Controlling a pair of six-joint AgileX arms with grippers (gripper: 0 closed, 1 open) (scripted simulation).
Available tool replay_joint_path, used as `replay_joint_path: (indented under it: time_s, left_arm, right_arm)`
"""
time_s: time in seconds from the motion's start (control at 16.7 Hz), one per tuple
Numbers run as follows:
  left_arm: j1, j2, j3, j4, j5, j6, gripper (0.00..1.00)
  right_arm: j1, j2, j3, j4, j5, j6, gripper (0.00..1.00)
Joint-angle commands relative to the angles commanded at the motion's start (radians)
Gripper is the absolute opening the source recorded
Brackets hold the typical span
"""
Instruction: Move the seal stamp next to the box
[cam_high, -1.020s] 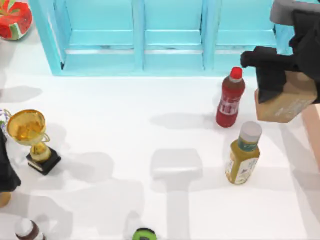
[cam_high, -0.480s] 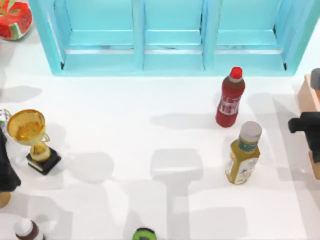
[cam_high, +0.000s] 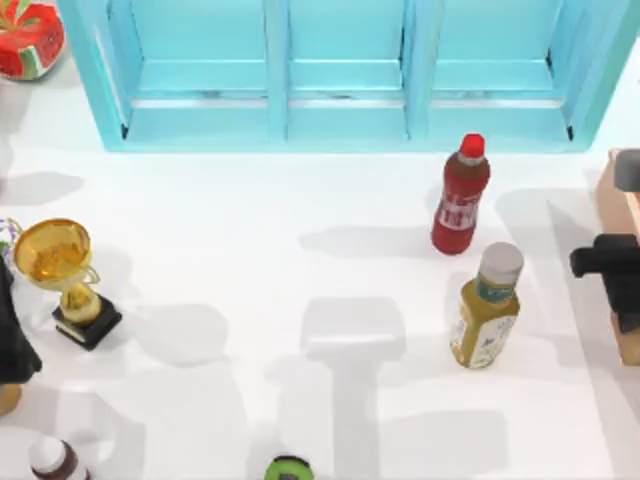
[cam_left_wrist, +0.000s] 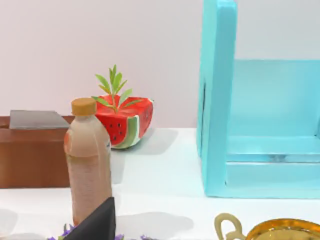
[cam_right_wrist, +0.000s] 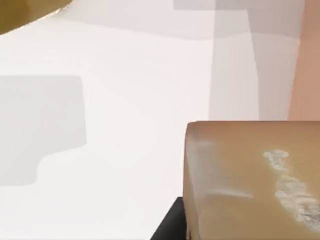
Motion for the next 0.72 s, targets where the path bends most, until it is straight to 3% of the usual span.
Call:
replay_joint_path:
  time_s: [0.42, 0.72]
  left_arm:
    - [0.000, 0.000, 0.000, 0.000, 0.000, 0.000, 1.00]
    - [0.000, 0.000, 0.000, 0.000, 0.000, 0.000, 1.00]
  right_arm:
    - [0.000, 0.014, -0.169, 0.184, 0.000, 0.003, 0.00]
    - [0.002, 0.017, -0.182, 0.199, 0.000, 0.004, 0.00]
